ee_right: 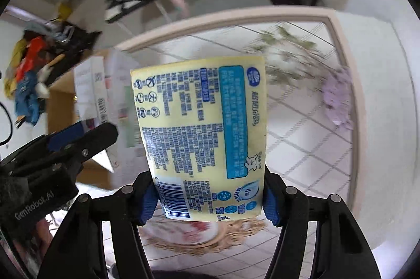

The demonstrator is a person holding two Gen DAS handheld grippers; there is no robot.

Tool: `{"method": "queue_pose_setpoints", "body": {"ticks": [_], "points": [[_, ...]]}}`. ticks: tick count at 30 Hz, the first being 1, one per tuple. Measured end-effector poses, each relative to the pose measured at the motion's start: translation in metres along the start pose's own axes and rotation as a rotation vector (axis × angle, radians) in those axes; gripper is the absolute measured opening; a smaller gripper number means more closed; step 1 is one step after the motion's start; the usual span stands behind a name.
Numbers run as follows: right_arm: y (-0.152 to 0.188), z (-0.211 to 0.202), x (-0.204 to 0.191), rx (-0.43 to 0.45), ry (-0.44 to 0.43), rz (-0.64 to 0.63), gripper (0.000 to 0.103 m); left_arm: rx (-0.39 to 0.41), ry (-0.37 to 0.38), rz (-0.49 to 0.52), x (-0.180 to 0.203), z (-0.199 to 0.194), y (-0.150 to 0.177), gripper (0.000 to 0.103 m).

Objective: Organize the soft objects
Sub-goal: 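Carry both items into the box and open both tools to release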

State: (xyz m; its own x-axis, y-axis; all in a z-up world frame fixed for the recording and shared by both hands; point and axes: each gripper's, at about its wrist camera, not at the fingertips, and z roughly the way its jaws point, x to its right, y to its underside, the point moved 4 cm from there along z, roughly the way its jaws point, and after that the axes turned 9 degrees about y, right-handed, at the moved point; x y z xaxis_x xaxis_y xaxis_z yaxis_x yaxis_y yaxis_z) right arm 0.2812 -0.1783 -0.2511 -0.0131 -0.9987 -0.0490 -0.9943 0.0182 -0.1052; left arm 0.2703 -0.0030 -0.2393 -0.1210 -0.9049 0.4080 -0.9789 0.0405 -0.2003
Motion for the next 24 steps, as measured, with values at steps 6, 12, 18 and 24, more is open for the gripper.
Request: {"method": "queue_pose_setpoints", "body": {"ticks": [6,12,18,24], "points": [[0.012,-0.019,-0.109,0.005,-0.061,-0.088,0.067,0.059,-0.012,-0.077,-0.086,-0.078,0.012,0.053],[0.029,0.004,-0.208,-0.054,-0.100,-0.121,0.067,0.053,-0.074,-0.155,-0.173,-0.111,0.030,0.053],[0.038,0.063,-0.267,-0.152,-0.090,-0.105,0.067,-0.056,-0.148,-0.206,-0.249,-0.081,0.037,0.053],[0.039,0.114,-0.288,-0.204,-0.026,-0.104,0.067,-0.172,-0.199,-0.241,-0.295,-0.031,0.034,0.053]]}}
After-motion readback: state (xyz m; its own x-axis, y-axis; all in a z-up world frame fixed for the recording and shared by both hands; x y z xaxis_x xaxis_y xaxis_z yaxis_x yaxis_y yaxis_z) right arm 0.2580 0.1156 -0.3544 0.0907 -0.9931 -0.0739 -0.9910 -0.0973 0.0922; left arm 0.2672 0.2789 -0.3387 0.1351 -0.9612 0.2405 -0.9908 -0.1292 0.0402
